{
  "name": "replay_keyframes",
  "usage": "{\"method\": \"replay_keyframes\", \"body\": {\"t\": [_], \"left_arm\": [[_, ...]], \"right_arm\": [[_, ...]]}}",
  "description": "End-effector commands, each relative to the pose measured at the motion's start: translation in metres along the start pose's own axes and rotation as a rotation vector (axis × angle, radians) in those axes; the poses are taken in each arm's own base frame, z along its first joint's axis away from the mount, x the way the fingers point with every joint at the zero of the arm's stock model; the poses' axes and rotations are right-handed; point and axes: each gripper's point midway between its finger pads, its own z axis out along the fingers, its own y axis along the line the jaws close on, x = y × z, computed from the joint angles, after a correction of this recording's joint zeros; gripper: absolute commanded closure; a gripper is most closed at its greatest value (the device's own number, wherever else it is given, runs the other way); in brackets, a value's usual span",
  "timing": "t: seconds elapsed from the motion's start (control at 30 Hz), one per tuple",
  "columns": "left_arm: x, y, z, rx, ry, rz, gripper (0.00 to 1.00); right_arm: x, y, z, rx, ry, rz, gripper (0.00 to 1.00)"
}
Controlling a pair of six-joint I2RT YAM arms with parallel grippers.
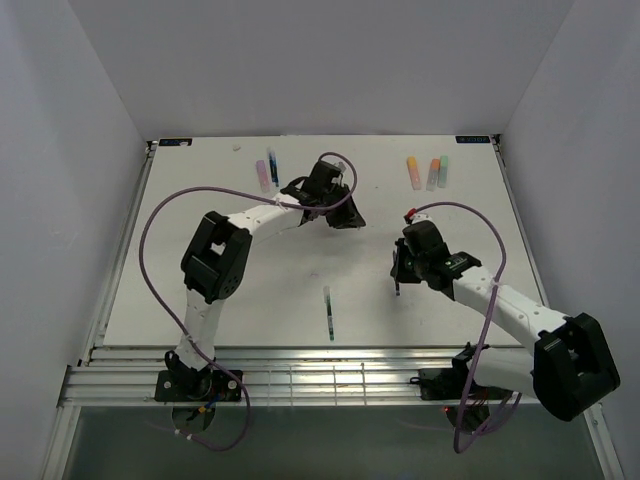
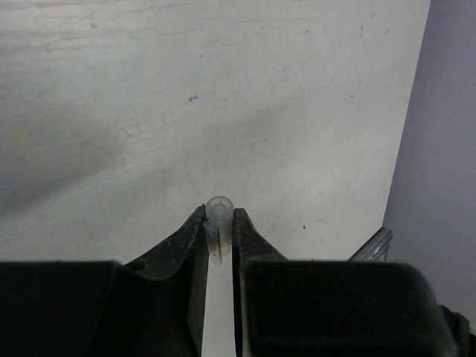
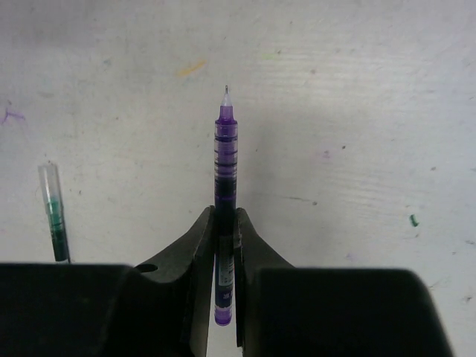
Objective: Open the pen caps
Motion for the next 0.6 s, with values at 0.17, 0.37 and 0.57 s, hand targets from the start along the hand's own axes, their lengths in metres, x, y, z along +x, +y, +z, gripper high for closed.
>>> {"method": "replay_keyframes", "body": {"t": [0.17,0.37,0.57], "left_arm": [[0.000,-0.049,0.035,0.079,0.103,0.107,1.00],[0.005,-0.073,0.060,0.139,0.147,0.105,1.00],[0.025,-0.078,0.085,0.155,0.194,0.089,1.00]], "right_arm": [[-0.039,-0.024,0.010,0.011,0.013,-0.049,0.92],[-0.031,-0.042,0.020,0.014,0.066,-0.062,0.92],[-0.019,-0.044,0.022,-0.012,0.087,-0.080,0.92]]}}
